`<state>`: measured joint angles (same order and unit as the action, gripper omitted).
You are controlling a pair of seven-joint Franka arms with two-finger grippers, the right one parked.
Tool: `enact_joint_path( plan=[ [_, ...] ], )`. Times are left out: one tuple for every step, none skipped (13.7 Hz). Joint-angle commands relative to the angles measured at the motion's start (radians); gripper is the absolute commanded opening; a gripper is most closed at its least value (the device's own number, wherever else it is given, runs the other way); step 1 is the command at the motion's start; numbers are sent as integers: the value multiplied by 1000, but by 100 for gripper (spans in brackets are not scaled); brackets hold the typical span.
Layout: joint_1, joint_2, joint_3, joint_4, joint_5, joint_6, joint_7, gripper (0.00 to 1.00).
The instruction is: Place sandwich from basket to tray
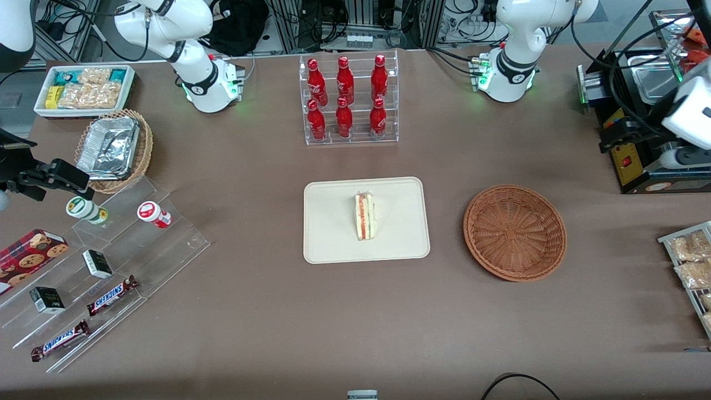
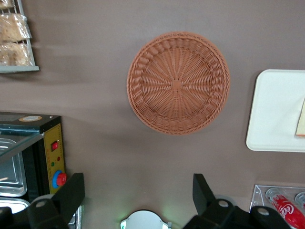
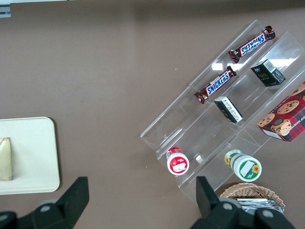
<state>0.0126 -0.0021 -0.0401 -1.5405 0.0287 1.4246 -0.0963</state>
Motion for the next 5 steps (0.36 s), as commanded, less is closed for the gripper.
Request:
enact_joint_path(
  plan=[
    [53,36,-44,63,-6,-39,18,100],
    [55,30,-49,59,-7,-41,18,100],
    [53,28,-49,57,-9,-43,18,100],
    [46,30,-49,56,-9,-49,7,100],
    [41,31,-50,56,-3,-61,3,100]
  ],
)
